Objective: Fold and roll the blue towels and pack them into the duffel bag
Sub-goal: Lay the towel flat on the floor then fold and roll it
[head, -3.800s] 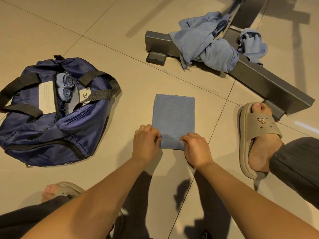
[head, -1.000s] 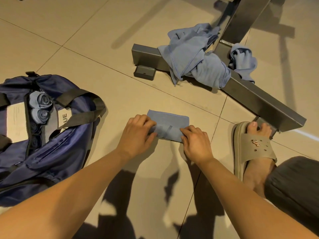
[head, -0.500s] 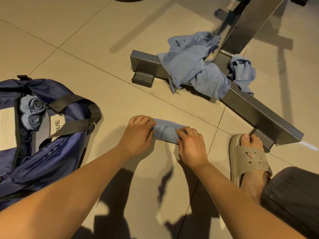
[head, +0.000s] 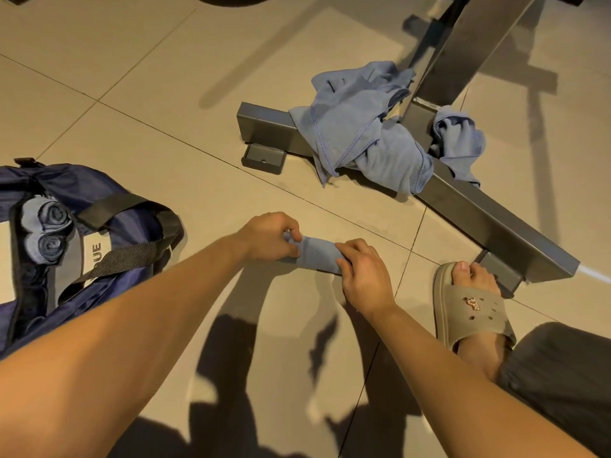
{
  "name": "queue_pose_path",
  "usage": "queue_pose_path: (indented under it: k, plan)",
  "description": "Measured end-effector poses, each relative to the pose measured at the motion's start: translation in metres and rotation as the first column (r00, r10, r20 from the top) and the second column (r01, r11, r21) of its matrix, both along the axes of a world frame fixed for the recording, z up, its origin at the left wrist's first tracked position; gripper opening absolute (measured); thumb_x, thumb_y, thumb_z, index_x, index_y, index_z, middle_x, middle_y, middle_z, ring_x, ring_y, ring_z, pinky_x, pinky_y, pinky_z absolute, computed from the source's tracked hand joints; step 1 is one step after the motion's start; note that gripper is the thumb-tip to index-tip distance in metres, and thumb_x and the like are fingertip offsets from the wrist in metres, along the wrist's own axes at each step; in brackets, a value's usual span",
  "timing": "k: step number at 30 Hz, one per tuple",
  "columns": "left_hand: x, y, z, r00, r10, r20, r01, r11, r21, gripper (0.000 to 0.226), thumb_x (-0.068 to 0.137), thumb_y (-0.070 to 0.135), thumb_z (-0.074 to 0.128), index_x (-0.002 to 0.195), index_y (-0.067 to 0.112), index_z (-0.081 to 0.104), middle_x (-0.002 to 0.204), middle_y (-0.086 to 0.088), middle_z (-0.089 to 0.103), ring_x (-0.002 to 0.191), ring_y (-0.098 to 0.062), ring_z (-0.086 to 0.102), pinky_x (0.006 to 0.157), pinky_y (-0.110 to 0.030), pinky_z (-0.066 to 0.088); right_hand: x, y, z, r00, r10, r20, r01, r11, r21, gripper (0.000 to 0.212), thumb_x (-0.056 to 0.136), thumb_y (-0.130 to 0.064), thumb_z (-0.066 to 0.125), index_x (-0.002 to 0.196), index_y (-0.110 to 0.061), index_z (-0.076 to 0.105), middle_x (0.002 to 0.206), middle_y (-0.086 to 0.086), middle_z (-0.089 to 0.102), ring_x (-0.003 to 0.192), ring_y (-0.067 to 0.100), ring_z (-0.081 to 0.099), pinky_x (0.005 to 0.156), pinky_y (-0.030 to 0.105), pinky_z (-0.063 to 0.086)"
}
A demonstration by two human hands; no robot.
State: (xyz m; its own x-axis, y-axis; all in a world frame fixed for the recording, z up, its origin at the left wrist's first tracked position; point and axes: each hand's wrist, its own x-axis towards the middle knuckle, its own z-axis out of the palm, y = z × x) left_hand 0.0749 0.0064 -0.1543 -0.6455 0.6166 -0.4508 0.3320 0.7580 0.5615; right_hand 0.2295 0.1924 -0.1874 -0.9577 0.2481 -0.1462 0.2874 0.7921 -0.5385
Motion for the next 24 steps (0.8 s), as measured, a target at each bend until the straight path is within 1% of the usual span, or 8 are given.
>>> queue_pose_path:
  k: [3, 8, 11, 14, 16, 18, 21, 24]
  plan:
    - [-0.012, 0.012, 0.003, 0.991, 0.026, 0.128, -0.012, 0.994, -0.108, 0.017, 0.075, 0.029, 0.083, 0.077, 0.03, 0.067, 0.091, 0.013, 0.064, 0.093, -0.02, 0.063, 0.085, -0.034, 0.053, -0.007, -0.001, 0.001, 0.996, -0.073, 0.056, 0.079, 0.99, -0.116, 0.034, 0.1, -0.021, 0.049, 0.132, -0.019, 0.064, 0.123, 0.004, 0.055, 0.109, 0.026, 0.054, 0.096, 0.039, 0.047]
    - [-0.002, 0.017, 0.002, 0.987, 0.023, 0.156, 0.007, 0.982, -0.187, 0.023, 0.072, 0.021, 0.084, 0.075, 0.024, 0.061, 0.09, -0.003, 0.067, 0.09, -0.028, 0.066, 0.079, -0.042, 0.06, -0.006, -0.007, 0.001, 0.961, -0.262, 0.085, 0.275, 0.904, -0.328, 0.04, 0.096, -0.015, 0.061, 0.136, -0.013, 0.057, 0.128, 0.01, 0.057, 0.114, 0.025, 0.055, 0.099, 0.028, 0.041]
    - [0.007, 0.015, 0.0, 0.994, 0.052, 0.098, -0.033, 0.982, -0.185, 0.028, 0.07, 0.02, 0.084, 0.074, 0.023, 0.057, 0.084, 0.0, 0.066, 0.085, -0.027, 0.064, 0.072, -0.035, 0.054, -0.012, -0.009, 0.004, 0.846, -0.486, 0.221, 0.527, 0.691, -0.495, 0.05, 0.087, -0.012, 0.074, 0.132, -0.01, 0.053, 0.116, 0.007, 0.059, 0.105, 0.024, 0.058, 0.097, 0.034, 0.049]
    - [0.014, 0.007, -0.004, 0.988, 0.137, 0.071, -0.127, 0.984, -0.122, 0.04, 0.071, 0.025, 0.085, 0.097, 0.02, 0.055, 0.09, 0.002, 0.061, 0.087, -0.026, 0.06, 0.073, -0.034, 0.05, -0.023, -0.011, 0.01, 0.656, -0.623, 0.427, 0.737, 0.407, -0.54, 0.037, 0.074, -0.02, 0.082, 0.098, -0.011, 0.055, 0.084, 0.007, 0.055, 0.081, 0.03, 0.057, 0.08, 0.042, 0.055]
    - [0.021, 0.003, -0.006, 0.981, 0.179, 0.071, -0.171, 0.979, -0.111, 0.052, 0.071, 0.029, 0.087, 0.113, 0.018, 0.057, 0.098, -0.001, 0.064, 0.093, -0.026, 0.061, 0.078, -0.034, 0.051, -0.032, -0.016, 0.017, 0.567, -0.621, 0.541, 0.771, 0.168, -0.614, 0.031, 0.076, -0.017, 0.083, 0.084, -0.004, 0.056, 0.078, 0.012, 0.059, 0.074, 0.03, 0.058, 0.074, 0.04, 0.058]
    - [0.031, 0.002, -0.007, 0.976, 0.201, 0.085, -0.192, 0.976, -0.102, 0.034, 0.073, 0.028, 0.086, 0.101, 0.015, 0.069, 0.094, -0.002, 0.07, 0.087, -0.023, 0.063, 0.073, -0.03, 0.05, -0.037, -0.024, 0.02, 0.543, -0.603, 0.585, 0.758, 0.051, -0.651, 0.033, 0.079, -0.015, 0.084, 0.096, 0.002, 0.062, 0.094, 0.017, 0.068, 0.083, 0.028, 0.068, 0.071, 0.032, 0.061]
    - [0.051, -0.001, -0.01, 0.942, 0.306, 0.139, -0.31, 0.951, 0.007, 0.017, 0.073, 0.017, 0.081, 0.066, 0.015, 0.065, 0.068, -0.008, 0.062, 0.066, -0.021, 0.049, 0.061, -0.033, 0.044, -0.032, -0.034, 0.018, 0.576, -0.551, 0.604, 0.723, -0.002, -0.691, 0.043, 0.08, -0.024, 0.084, 0.112, -0.002, 0.065, 0.105, 0.013, 0.073, 0.096, 0.025, 0.072, 0.067, 0.028, 0.057]
    - [0.071, -0.011, -0.01, 0.884, 0.422, 0.202, -0.452, 0.882, 0.133, 0.014, 0.069, 0.02, 0.081, 0.074, 0.013, 0.07, 0.076, -0.01, 0.069, 0.068, -0.027, 0.056, 0.068, -0.045, 0.053, -0.028, -0.041, 0.02, 0.652, -0.451, 0.609, 0.64, -0.103, -0.761, 0.048, 0.082, -0.027, 0.081, 0.124, -0.009, 0.065, 0.11, 0.009, 0.076, 0.103, 0.026, 0.073, 0.071, 0.034, 0.059]
